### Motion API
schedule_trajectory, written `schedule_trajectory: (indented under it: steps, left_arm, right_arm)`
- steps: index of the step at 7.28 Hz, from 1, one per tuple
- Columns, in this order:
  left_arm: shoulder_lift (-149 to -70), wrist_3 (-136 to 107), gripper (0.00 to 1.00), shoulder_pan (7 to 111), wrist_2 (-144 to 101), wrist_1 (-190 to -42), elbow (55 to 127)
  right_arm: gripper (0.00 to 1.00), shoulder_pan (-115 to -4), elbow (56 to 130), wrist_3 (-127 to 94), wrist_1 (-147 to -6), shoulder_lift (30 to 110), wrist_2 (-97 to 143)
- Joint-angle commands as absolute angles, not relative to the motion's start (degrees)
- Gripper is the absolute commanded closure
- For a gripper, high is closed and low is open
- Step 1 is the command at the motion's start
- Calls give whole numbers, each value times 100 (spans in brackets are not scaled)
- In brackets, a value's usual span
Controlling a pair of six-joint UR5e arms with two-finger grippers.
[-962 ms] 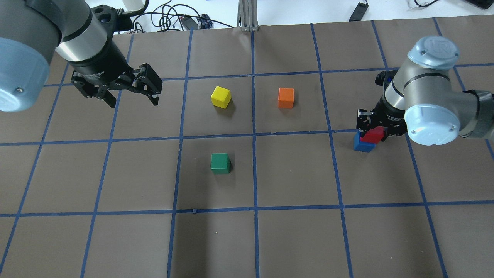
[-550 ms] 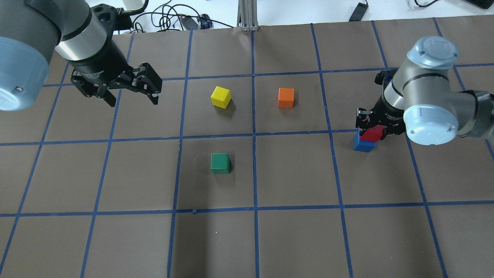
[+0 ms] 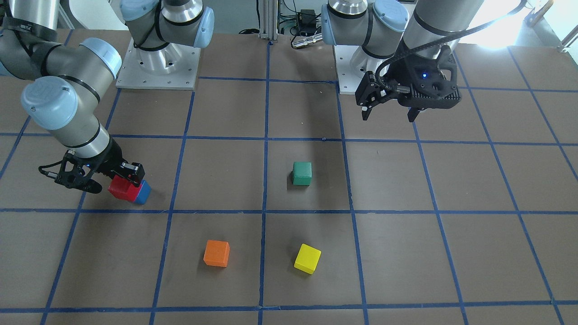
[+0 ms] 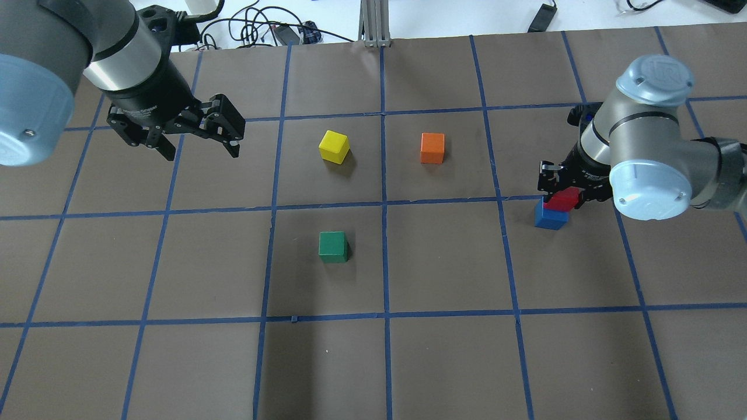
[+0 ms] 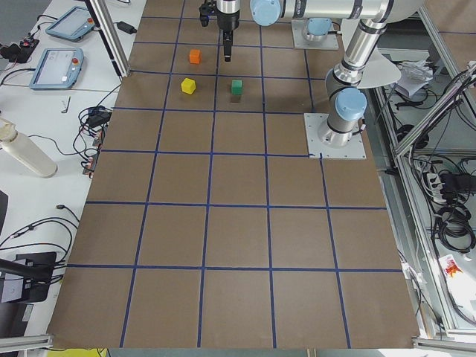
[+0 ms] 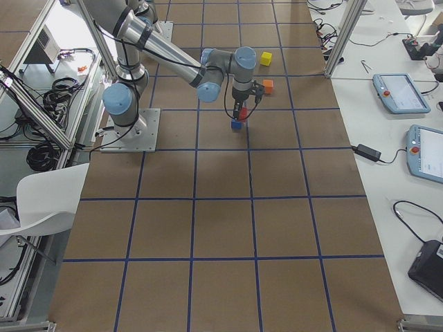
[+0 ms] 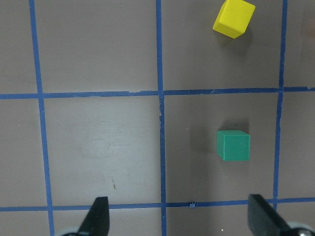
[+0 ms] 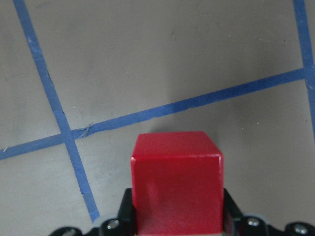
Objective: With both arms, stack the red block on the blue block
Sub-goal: 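Lower the red cube onto the blue cube with the right gripper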
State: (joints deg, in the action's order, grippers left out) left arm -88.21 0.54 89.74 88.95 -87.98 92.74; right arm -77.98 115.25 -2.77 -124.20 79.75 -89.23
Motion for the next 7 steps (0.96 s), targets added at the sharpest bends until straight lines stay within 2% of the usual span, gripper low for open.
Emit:
schedule_trajectory:
  steps: [1,5,7]
  left_arm:
    - [-8824,61,0,8974,8895,-8798,9264]
    - [-8842,62,0,8965,8895,-8798,9246]
    - [-8842,62,0,8965,8895,-8798,9246]
  right_arm:
    - [79,-7839,11531,-281,-12384,8015,-8938]
    - [70,-7875,11540,-272,-12375,7972,-9009]
    - [47,-7875,11540,-272,-12375,7972,-9000]
